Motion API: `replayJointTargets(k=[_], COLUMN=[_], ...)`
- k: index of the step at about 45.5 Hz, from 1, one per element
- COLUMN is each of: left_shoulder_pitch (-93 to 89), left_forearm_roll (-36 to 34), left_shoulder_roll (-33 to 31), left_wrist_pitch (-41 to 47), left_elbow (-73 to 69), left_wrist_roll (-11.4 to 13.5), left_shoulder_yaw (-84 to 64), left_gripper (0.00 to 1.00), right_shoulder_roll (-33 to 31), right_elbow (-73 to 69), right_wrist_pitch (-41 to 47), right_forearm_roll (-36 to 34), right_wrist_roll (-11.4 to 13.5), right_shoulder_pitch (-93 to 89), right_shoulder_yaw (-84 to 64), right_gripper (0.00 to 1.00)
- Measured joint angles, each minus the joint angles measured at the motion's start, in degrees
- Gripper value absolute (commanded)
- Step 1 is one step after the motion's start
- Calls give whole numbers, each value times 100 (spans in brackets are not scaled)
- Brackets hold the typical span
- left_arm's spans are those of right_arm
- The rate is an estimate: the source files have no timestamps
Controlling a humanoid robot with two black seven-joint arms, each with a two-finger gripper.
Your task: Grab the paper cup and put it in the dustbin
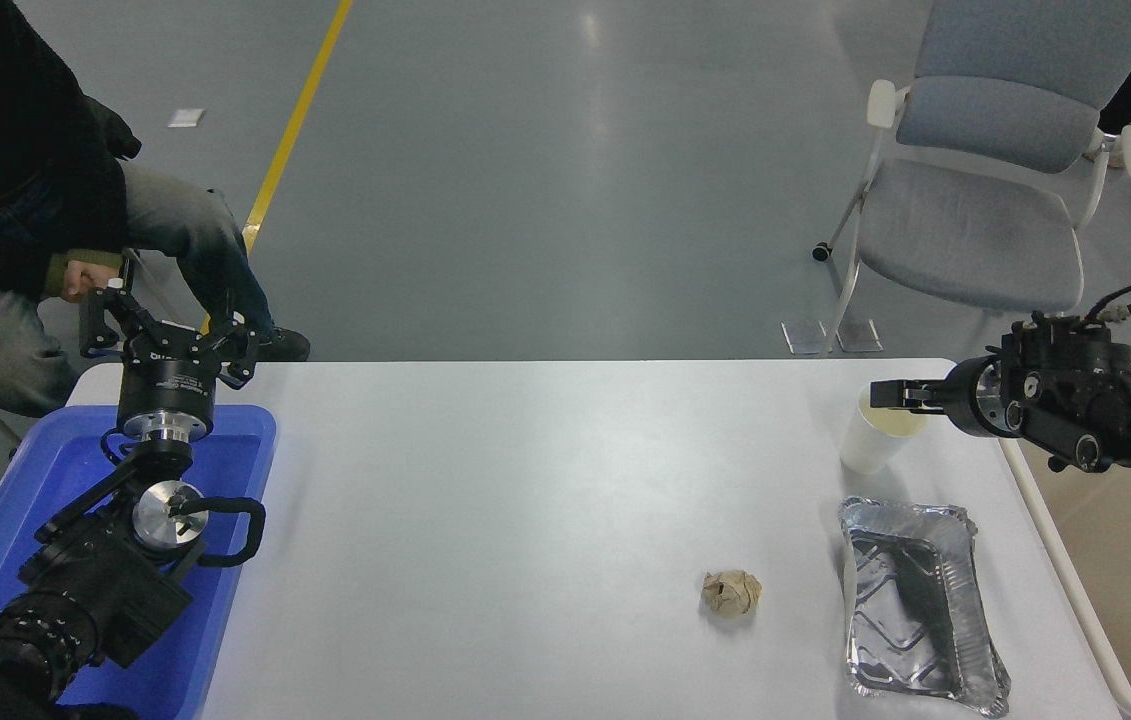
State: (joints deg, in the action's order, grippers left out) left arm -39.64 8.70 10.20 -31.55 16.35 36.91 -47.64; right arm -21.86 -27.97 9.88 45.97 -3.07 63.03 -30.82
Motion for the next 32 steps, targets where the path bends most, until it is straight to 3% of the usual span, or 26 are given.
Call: replayJointTargets(k=[21, 27, 32], left_shoulder_pitch=[0, 0, 0], left_forearm_roll=[0, 0, 0], left_shoulder_roll=[0, 0, 0], left_wrist_pitch=[0, 0, 0], left_elbow=[0, 0, 0], left_wrist_roll=[0, 0, 0], left_shoulder_yaw=[0, 0, 0], left_gripper=[99, 99, 99], right_shoulder_roll=[187, 256, 290], right_elbow=[193, 265, 323], right_wrist_pitch=[-317, -380, -410], right_forearm_roll=[119, 129, 151], right_wrist_roll=[-71, -75, -77], right_shoulder_pitch=[-229, -304, -362], right_shoulder_yaw=[11, -4, -20], right_gripper=[100, 96, 86])
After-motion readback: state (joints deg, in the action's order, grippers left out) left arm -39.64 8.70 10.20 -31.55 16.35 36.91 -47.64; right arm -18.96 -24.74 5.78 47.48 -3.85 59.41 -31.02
